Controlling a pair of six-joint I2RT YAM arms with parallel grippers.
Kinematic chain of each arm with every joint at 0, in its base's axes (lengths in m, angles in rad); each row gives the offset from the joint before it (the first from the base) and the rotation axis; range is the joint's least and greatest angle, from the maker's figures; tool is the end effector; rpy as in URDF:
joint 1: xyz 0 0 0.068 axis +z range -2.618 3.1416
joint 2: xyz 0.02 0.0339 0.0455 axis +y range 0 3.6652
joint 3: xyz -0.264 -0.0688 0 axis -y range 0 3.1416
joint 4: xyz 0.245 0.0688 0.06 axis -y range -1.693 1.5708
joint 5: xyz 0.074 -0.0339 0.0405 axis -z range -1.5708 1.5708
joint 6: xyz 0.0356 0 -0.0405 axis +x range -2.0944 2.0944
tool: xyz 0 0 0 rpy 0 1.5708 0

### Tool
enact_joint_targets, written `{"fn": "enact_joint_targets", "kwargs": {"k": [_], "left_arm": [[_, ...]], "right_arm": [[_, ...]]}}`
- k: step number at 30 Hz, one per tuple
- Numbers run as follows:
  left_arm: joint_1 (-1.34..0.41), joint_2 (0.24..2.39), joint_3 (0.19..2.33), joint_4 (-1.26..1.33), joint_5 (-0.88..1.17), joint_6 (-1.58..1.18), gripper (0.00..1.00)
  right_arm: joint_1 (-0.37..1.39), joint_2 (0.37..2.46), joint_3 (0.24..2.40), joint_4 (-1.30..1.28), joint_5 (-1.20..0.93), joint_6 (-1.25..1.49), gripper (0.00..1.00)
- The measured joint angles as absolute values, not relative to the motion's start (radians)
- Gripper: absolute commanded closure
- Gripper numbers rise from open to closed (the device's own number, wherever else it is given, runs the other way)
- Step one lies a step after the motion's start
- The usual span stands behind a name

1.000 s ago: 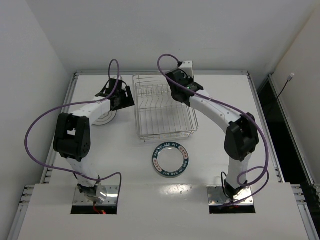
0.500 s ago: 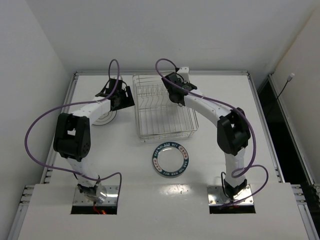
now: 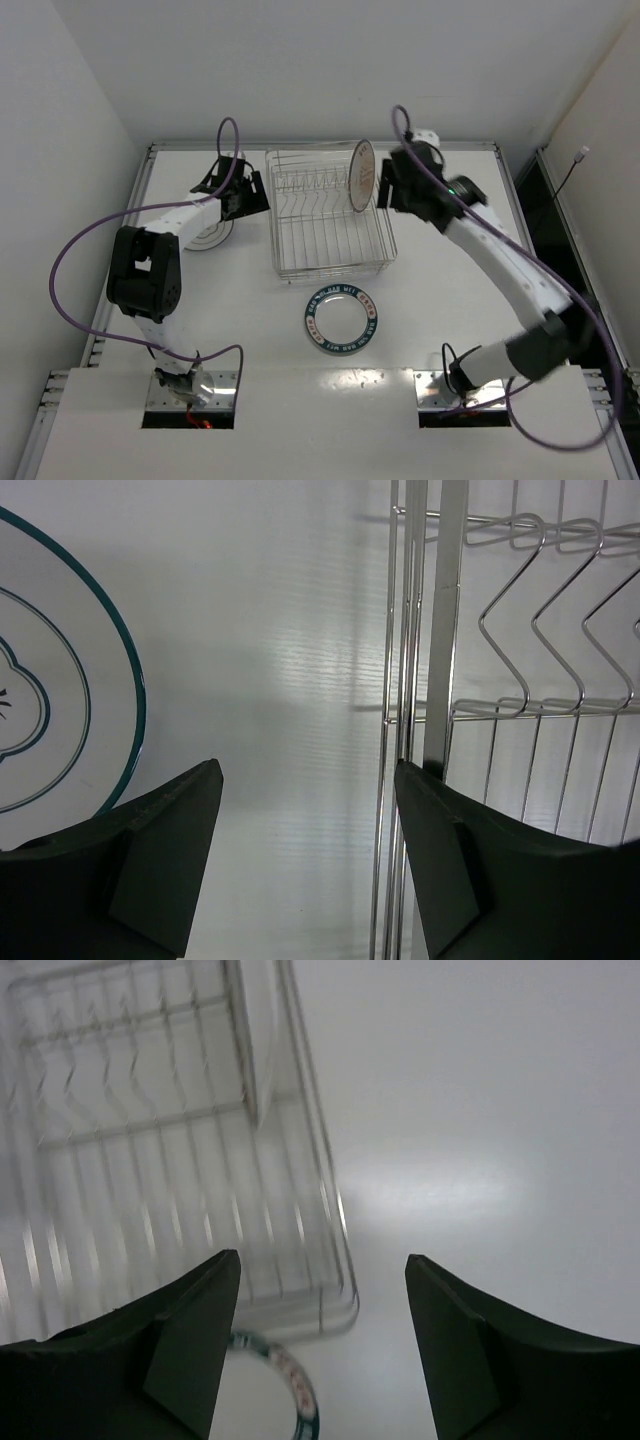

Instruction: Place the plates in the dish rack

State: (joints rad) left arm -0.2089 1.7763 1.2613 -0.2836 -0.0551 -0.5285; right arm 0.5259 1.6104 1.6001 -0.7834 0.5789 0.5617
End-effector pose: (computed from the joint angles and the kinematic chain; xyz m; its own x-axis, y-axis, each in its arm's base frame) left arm 0.3849 -0.0796 0.2250 -0.6907 -0.3682 -0.6224 -0.2070 0.9253 -0.3177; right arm 0.3115 0.1583 0.3608 -0.5690 0.1853 -0.8012 0.2536 0.9663 0.0434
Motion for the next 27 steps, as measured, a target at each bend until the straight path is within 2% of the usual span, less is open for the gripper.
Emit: {"fn": "enact_joint_targets", "kwargs": {"k": [4,7,12,15,22,27], "left_arm": [[-0.209,1.776,1.262,-0.286,-0.057,-0.529,0.33],[-0.209,1.776,1.262,-0.288,-0.059,-0.528,0.33],[-0.209,1.776,1.262,-0.291,-0.064,-0.528,0.33],[-0.209,1.776,1.262,-0.291,-0.068,-0.528,0.33],[-0.209,1.776,1.267,-0.293,-0.070,-0.528,0.33],[-0.209,1.776,1.269,-0.295,-0.072,-0.527,0.33]], "right_arm": [[0.438,1.149,1.173,-0.723,0.252,0.648,0.33],[0.354,0.942,0.926,-0.667,0.029,0.740,0.31],[0.303,0.944,0.442,-0.360,-0.355,0.990,0.31],[0.302,0.969,0.248,-0.271,-0.445,1.135,0.31],[0.308,1.174,0.232,-0.101,-0.498,1.261,0.31],[0.366,1.440,0.387,-0.078,-0.556,1.261,0.37]]}}
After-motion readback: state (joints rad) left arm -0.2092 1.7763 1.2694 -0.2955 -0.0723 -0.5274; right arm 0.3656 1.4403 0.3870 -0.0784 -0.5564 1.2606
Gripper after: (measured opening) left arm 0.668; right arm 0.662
